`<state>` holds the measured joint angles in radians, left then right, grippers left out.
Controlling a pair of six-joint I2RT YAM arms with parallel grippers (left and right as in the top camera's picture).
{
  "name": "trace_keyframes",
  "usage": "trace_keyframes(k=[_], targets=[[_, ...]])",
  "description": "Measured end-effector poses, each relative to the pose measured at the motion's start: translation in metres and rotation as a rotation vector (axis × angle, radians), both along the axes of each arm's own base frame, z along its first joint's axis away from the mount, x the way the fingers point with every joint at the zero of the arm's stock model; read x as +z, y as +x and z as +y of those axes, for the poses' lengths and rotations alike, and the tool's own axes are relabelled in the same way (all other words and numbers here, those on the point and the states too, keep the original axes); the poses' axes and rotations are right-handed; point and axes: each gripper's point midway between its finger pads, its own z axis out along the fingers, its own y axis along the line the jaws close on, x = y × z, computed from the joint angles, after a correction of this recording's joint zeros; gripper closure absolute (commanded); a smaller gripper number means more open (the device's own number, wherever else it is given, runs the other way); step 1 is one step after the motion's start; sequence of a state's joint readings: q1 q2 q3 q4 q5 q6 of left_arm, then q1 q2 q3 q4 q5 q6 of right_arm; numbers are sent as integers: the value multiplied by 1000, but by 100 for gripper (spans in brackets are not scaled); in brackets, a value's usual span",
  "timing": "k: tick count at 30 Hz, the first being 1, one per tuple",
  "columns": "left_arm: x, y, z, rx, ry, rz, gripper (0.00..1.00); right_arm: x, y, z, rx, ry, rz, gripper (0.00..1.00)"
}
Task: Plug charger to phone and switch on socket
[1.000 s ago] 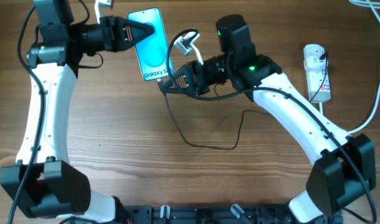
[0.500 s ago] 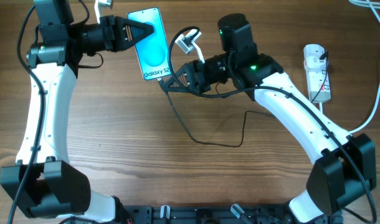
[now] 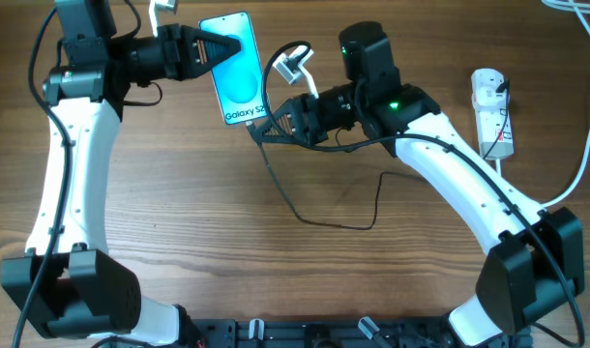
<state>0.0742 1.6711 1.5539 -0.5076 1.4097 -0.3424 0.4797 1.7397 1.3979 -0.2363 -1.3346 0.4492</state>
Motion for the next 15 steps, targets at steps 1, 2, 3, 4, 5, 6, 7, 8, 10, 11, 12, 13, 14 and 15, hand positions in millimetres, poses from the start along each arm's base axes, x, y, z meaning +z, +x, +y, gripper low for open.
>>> trace_keyframes(k=[1,2,3,4,5,6,7,8,10,11,12,13,14,15], targets=[[0,0,-1,-1,3,-1,96,0,0,0,0,-1,3,96],[-1,0,-3,-1,6,-3,96,-1,0,0,0,-2,6,96],[-1,0,-5,-3,8,-6,96,-1,0,0,0,-2,7,96],[-1,0,-6,-5,10,-9,96,-1,-1,0,2,-2,13,95],[-1,0,-7,-5,12,-11,96,-2,-1,0,2,-1,14,95],[-1,1,-8,-4,14,-11,96,-2,0,-1,1,-1,18,95],[-1,1,-9,-4,16,-12,96,-3,0,-2,0,-2,22,95],[-2,1,-10,-3,19,-12,96,-3,0,-2,-1,-2,24,95],[-2,1,-10,-1,20,-11,96,-3,0,-2,-1,-1,23,96],[-2,1,-10,-1,20,-12,96,-3,0,-2,0,0,23,95],[-2,1,-10,0,21,-11,96,-3,0,-2,0,1,22,95],[-2,1,-10,1,22,-11,96,-3,0,-2,-1,1,21,96],[-2,2,-10,2,22,-11,96,-3,0,-2,-1,1,21,96],[-2,2,-10,2,22,-11,96,-3,0,-2,-1,1,21,95]])
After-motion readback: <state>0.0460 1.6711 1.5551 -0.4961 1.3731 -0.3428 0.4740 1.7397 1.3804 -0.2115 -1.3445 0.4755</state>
